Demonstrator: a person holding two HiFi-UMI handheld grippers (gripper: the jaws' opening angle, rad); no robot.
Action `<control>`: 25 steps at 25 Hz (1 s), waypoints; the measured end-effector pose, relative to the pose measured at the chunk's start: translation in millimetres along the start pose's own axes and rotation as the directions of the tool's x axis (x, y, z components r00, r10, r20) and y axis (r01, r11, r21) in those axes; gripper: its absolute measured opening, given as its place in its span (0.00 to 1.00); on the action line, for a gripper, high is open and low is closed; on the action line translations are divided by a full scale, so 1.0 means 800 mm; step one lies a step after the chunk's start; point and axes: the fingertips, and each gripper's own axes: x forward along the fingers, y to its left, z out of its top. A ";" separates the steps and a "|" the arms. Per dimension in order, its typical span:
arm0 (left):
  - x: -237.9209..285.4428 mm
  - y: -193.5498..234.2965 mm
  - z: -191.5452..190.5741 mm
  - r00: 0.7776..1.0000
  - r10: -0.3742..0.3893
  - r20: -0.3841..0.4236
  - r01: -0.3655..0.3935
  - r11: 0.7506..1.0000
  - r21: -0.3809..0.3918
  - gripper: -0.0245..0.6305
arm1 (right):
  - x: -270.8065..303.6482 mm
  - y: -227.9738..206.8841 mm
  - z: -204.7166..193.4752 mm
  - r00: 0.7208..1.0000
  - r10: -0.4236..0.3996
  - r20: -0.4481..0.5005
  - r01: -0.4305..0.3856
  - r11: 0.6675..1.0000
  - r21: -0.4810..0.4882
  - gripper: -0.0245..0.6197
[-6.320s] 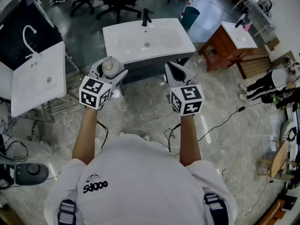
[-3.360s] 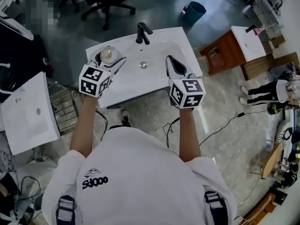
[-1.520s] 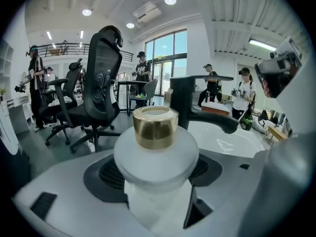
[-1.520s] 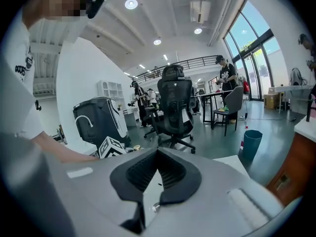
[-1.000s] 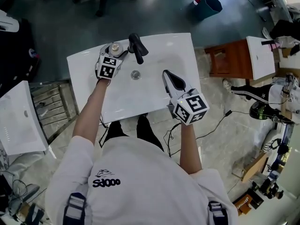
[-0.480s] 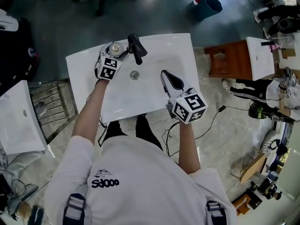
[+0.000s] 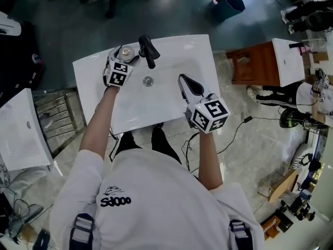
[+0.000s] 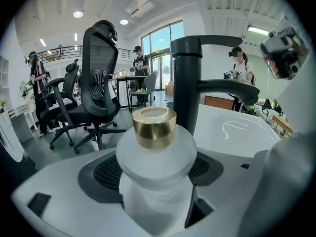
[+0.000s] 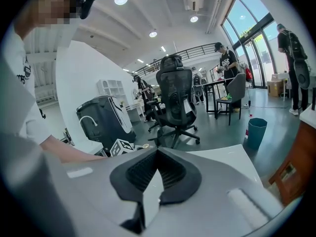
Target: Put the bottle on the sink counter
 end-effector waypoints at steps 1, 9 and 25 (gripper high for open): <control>-0.001 0.002 -0.002 1.000 0.003 -0.004 -0.003 1.000 -0.008 0.59 | 0.000 -0.001 0.001 1.000 0.003 0.000 -0.003 1.000 -0.003 0.05; 0.003 0.009 -0.018 0.999 0.021 -0.039 -0.022 0.999 -0.038 0.63 | -0.006 -0.012 0.017 1.000 0.013 0.006 -0.013 1.000 -0.026 0.05; -0.055 0.013 -0.027 0.997 0.076 -0.001 -0.076 0.995 -0.067 0.63 | 0.005 -0.020 0.043 0.999 0.027 0.032 -0.025 0.996 -0.086 0.05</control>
